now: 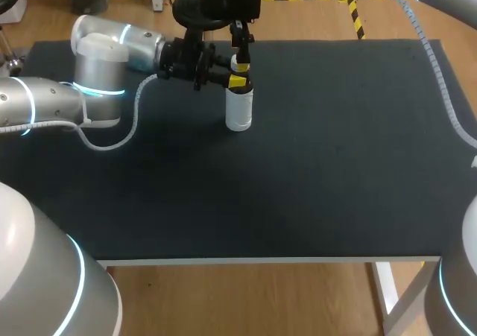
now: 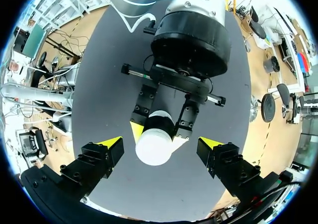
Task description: Unscrew the bottle cap
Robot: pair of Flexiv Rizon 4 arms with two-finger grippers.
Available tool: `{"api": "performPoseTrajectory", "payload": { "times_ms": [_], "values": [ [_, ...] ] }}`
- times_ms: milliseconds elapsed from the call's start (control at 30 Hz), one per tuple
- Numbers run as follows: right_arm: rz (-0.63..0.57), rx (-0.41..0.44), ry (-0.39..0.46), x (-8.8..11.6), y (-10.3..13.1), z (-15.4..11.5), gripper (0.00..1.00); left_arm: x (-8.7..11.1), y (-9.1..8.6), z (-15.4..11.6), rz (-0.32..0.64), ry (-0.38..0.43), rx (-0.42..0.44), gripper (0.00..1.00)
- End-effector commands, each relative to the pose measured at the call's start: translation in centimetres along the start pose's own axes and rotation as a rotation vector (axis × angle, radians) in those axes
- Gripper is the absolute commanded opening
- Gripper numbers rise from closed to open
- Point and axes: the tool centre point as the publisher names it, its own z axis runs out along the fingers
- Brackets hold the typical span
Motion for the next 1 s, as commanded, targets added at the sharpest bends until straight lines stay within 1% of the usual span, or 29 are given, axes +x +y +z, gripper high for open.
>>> {"api": "performPoseTrajectory", "payload": {
  "times_ms": [33,200,233,267,300,333,367,433,467,500,633,733,1000],
  "values": [
    [0.001,0.002,0.0,0.19,-0.11,0.03,0.98,-0.14,0.15,-0.02,0.0,0.005,0.001,0.0],
    [0.002,0.002,0.005,0.32,-0.14,0.28,0.96,-0.14,0.15,-0.02,0.0,0.005,0.001,0.0],
    [0.002,0.002,0.006,0.32,-0.14,0.3,0.92,-0.14,0.15,-0.02,0.0,0.005,0.001,0.0],
    [0.002,0.001,0.007,0.31,-0.14,0.31,0.78,-0.14,0.15,-0.02,0.0,0.005,0.001,0.0],
    [0.001,0.001,0.008,0.31,-0.14,0.32,0.76,-0.14,0.15,-0.02,0.0,0.005,0.001,0.0],
    [0.001,0.001,0.008,0.3,-0.14,0.33,0.69,-0.14,0.15,-0.02,0.0,0.005,0.001,0.0],
    [0.0,0.002,0.009,0.29,-0.16,0.37,0.49,-0.14,0.15,-0.02,0.0,0.005,0.001,0.0],
    [-0.001,0.003,0.009,0.25,-0.23,0.45,0.29,-0.14,0.15,-0.02,0.0,0.005,0.001,0.0],
    [-0.001,0.004,0.009,0.24,-0.24,0.46,0.13,-0.14,0.15,-0.02,0.0,0.005,0.001,0.0],
    [-0.005,0.005,0.009,0.23,-0.25,0.46,0.0,-0.14,0.15,-0.02,0.0,0.005,0.001,0.0],
    [-0.031,0.012,0.013,0.2,-0.33,0.48,0.0,-0.14,0.15,-0.02,0.0,0.005,0.001,0.0],
    [-0.072,0.011,0.021,0.11,-0.43,0.5,0.0,-0.14,0.15,-0.02,0.0,0.005,0.001,0.0],
    [-0.234,0.004,0.051,-0.1,-0.57,0.69,0.0,-0.14,0.15,-0.02,0.0,0.005,0.001,0.0]
  ]
}}
